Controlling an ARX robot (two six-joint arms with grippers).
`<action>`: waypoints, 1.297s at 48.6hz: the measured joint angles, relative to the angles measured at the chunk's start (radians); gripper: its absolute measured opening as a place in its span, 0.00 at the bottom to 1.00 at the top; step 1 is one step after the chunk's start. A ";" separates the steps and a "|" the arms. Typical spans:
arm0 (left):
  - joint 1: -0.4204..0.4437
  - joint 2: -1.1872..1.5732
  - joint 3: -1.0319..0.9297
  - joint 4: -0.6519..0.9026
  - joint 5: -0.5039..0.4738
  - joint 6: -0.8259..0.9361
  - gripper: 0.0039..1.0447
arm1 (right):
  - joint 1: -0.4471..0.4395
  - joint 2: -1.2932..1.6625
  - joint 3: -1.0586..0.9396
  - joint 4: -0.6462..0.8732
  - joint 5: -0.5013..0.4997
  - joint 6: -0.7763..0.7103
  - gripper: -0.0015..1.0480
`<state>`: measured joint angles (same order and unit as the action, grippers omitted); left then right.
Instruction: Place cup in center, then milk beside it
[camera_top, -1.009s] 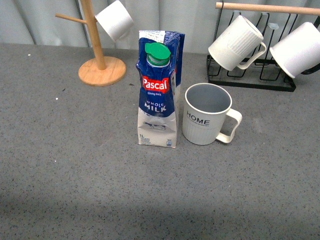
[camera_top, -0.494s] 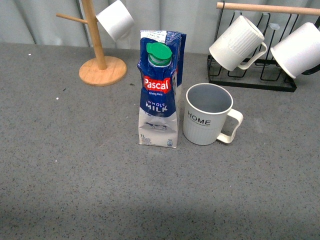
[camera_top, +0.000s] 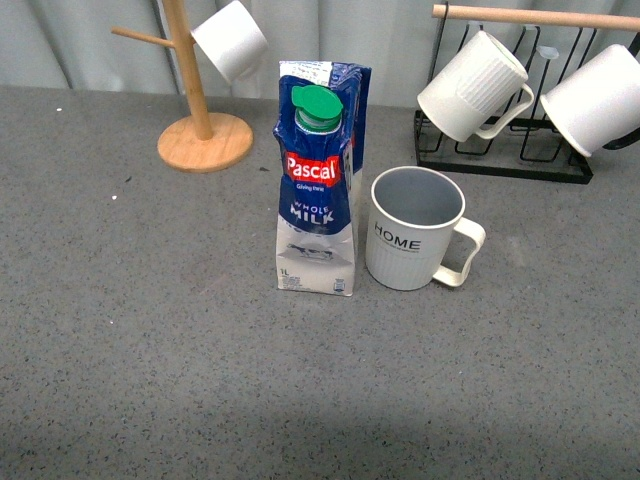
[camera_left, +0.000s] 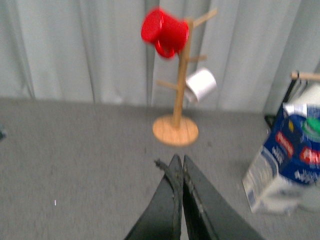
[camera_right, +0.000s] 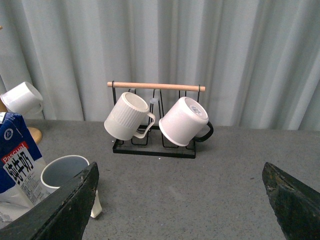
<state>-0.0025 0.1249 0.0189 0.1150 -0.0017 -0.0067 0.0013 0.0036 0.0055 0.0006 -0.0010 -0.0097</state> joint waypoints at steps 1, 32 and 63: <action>0.000 -0.044 0.000 -0.062 0.003 0.000 0.04 | 0.000 0.000 0.000 0.000 0.000 0.000 0.91; 0.000 -0.121 0.000 -0.113 0.002 0.000 0.83 | 0.000 0.000 0.000 0.000 0.000 0.000 0.91; 0.000 -0.121 0.000 -0.113 0.002 0.002 0.94 | 0.000 0.000 0.000 0.000 0.000 0.000 0.91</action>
<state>-0.0025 0.0040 0.0189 0.0021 0.0002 -0.0051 0.0013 0.0036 0.0055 0.0006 -0.0010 -0.0097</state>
